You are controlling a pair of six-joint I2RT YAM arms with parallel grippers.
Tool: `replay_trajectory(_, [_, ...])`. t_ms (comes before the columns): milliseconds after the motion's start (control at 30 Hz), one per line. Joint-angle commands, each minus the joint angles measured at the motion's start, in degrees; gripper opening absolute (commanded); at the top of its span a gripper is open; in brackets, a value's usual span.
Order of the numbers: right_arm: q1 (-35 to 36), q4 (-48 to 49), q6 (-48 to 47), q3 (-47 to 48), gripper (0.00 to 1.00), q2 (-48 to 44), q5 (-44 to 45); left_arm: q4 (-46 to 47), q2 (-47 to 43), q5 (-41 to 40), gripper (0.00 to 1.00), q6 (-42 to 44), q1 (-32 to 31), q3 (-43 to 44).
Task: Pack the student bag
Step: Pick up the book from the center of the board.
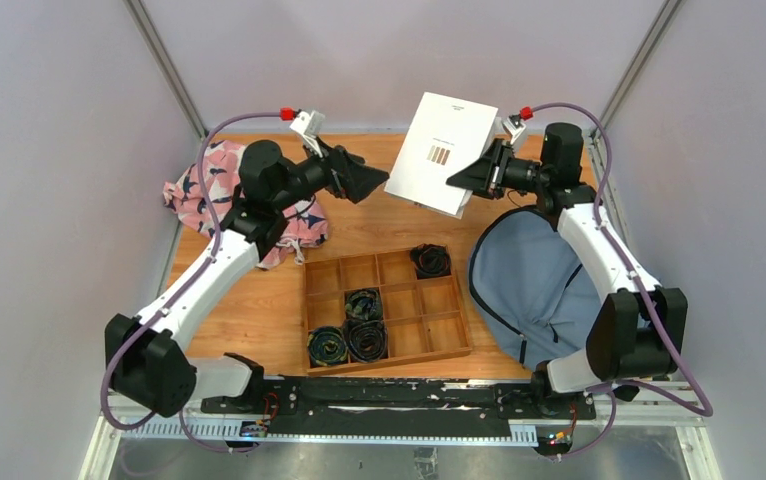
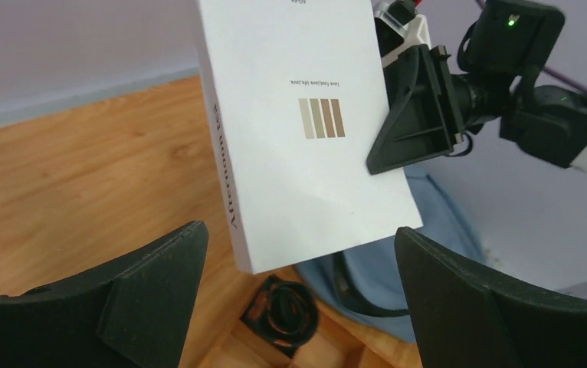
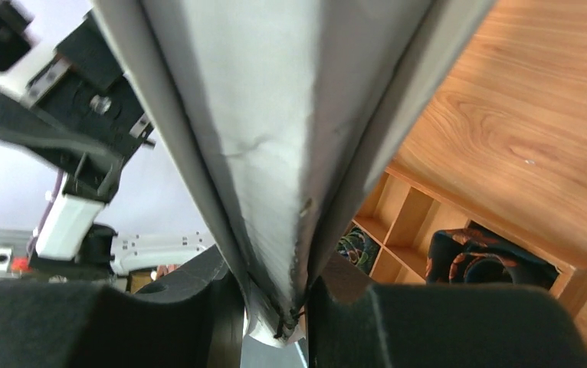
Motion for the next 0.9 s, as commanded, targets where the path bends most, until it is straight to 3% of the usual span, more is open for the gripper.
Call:
replay_trajectory(0, [0.86, 11.13, -2.81, -2.17, 0.26, -3.18, -7.45, 1.95, 2.97, 15.66, 1.0, -16.62, 4.71, 4.24])
replay_trajectory(100, [2.38, 10.54, -6.83, -2.43, 0.26, -3.83, -9.92, 3.59, 5.48, 22.4, 1.0, -18.41, 6.25, 8.6])
replay_trajectory(300, [10.79, -17.34, -34.36, 5.08, 0.28, -6.42, -1.56, 3.33, 13.53, 31.81, 0.98, -25.51, 9.14, 18.97])
replay_trajectory(600, [11.61, -1.09, -24.1, -0.39, 0.28, -6.34, -12.74, 3.39, 11.46, 33.24, 0.98, -23.52, 10.32, 12.66])
replay_trajectory(867, [11.56, -1.51, -25.02, -0.4, 0.28, -7.45, -13.08, 3.33, 10.98, 33.75, 0.98, -24.6, 13.67, 11.49])
